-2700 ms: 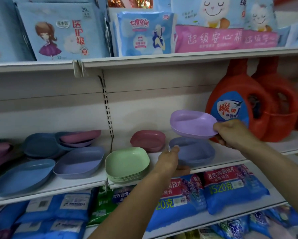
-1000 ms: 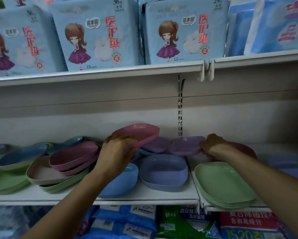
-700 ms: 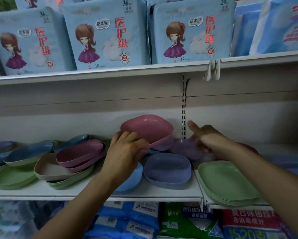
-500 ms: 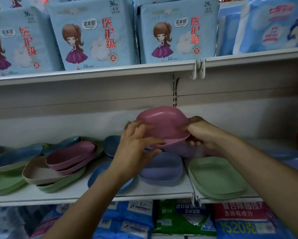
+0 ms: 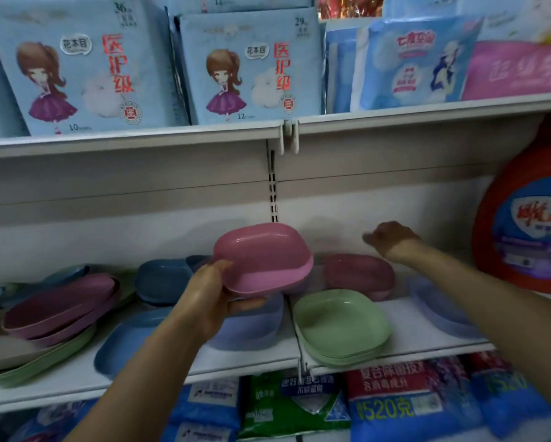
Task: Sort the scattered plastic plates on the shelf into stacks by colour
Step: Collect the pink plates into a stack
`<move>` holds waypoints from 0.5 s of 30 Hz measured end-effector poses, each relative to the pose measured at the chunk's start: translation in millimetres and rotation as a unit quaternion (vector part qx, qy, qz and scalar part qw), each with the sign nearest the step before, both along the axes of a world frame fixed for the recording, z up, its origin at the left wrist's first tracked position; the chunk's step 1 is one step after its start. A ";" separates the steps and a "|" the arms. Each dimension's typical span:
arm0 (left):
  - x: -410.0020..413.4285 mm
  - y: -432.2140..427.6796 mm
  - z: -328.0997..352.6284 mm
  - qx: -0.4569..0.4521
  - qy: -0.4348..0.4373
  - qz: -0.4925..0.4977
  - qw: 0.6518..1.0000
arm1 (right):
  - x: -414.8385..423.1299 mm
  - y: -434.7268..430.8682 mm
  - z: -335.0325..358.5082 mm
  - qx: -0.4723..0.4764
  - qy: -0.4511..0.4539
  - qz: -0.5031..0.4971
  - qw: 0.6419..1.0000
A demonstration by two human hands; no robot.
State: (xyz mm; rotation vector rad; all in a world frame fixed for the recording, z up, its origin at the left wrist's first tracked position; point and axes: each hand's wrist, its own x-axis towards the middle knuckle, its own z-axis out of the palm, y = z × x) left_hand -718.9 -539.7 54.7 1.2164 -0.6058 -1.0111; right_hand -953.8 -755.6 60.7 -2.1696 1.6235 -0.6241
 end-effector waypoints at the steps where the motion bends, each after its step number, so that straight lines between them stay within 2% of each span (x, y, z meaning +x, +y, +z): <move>1: 1.0 1.8 -2.8 0.000 0.009 0.006 1.000 | -8.5 -9.8 -10.0 0.005 0.104 -0.009 0.994; 2: 1.7 2.3 -5.7 0.001 0.020 0.011 1.000 | -14.2 -15.9 -20.0 0.017 0.181 -0.013 0.983; 4: 0.6 2.3 -8.8 0.005 0.035 0.025 0.999 | -18.2 -16.6 -32.4 0.036 0.246 -0.012 0.968; 8: -2.7 4.8 -14.4 -0.006 0.025 0.039 0.999 | -15.9 -22.7 -47.0 0.008 0.258 -0.011 0.966; 10: -3.7 8.8 -17.5 -0.017 0.015 0.043 0.999 | -12.9 -29.6 -48.5 0.008 0.208 -0.017 0.978; 12: -4.9 14.8 -18.7 -0.035 -0.007 0.038 0.999 | -8.4 -36.1 -46.5 0.014 0.120 -0.035 0.992; 15: -7.4 27.9 -19.1 -0.058 -0.050 0.048 0.996 | -6.4 -37.8 -31.3 -0.050 0.005 -0.082 0.995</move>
